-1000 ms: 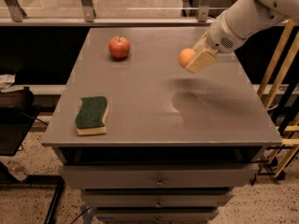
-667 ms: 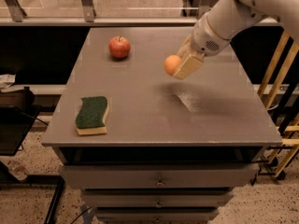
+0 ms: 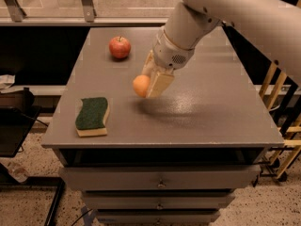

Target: Move orange near sponge

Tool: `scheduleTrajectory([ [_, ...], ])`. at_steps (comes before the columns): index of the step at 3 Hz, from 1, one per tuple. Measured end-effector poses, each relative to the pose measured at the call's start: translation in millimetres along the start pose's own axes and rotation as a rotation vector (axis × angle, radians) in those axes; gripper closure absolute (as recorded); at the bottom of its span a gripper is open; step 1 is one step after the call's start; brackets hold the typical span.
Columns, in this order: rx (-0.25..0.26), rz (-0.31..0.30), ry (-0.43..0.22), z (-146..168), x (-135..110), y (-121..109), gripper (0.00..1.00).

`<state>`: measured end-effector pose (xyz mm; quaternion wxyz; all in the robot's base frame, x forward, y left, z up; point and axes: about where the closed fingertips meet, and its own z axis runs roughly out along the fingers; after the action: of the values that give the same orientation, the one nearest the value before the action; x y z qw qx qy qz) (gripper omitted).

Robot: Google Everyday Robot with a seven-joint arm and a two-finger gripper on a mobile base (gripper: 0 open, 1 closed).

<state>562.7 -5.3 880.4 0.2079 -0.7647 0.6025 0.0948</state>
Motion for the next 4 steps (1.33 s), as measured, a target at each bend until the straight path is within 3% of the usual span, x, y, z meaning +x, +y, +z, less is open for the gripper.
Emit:
scheduleTrajectory([
  [2,-0.104,-0.126,-0.040,30.9,-42.3,24.8,1.00],
  [4,-0.140,-0.164,-0.050,47.4,-52.9,31.4,1.00],
])
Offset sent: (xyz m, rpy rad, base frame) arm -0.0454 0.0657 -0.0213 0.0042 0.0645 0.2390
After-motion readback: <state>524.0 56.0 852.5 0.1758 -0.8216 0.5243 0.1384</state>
